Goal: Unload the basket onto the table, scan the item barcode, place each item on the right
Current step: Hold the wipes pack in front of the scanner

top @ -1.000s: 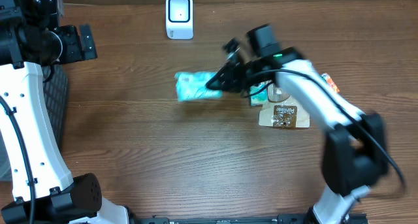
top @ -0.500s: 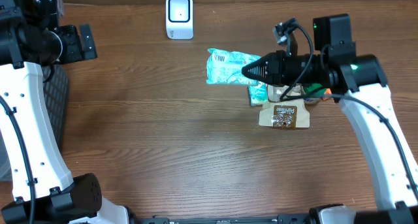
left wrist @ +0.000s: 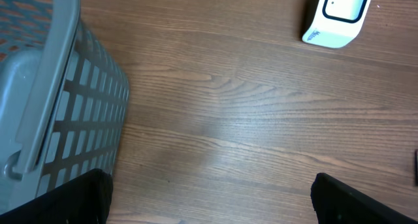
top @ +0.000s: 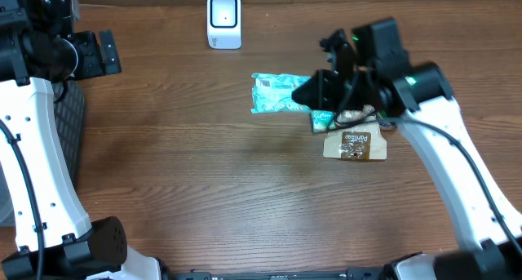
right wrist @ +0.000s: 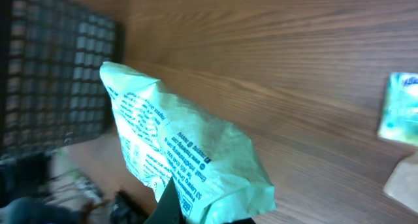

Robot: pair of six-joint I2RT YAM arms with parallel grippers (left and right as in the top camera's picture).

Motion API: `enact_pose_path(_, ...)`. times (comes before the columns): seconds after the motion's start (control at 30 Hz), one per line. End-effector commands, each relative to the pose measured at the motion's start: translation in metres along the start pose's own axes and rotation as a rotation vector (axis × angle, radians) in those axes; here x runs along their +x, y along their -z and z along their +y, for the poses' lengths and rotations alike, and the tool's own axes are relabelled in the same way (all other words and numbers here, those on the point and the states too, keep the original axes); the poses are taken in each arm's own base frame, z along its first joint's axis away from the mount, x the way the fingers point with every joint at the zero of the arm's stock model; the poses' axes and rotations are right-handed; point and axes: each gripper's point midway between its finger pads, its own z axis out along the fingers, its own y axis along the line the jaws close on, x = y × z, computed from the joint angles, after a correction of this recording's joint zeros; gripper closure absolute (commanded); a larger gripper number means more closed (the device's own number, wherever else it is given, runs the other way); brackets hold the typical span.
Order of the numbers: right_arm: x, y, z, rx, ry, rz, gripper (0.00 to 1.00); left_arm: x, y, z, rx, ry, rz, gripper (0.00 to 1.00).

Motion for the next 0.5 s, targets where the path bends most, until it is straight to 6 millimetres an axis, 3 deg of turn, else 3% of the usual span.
enact_pose_path(0.0,-0.046,0.001,0.005,0.138,0.075,-0.109,0.96,-0.005,0.006,-0.003,0.000,-0.026,-0.026,0.01)
enact_pose_path(0.13,-0.095,-0.004,0.002,0.360,0.170,-0.192,0.96,-0.005,0.006,-0.003,0.000,-0.026,-0.026,0.00)
enact_pose_path(0.33,-0.171,-0.009,-0.006,0.772,0.388,-0.463,0.96,-0.005,0.006,-0.003,0.000,-0.026,-0.026,0.01)
enact_pose_path(0.37,-0.188,-0.017,-0.003,0.843,0.444,-0.532,0.96,-0.005,0.006,-0.003,0.000,-0.026,-0.026,0.01)
enact_pose_path(0.47,-0.207,-0.039,0.005,0.860,0.547,-0.577,0.96,-0.005,0.006,-0.003,0.000,-0.026,-0.026,0.00)
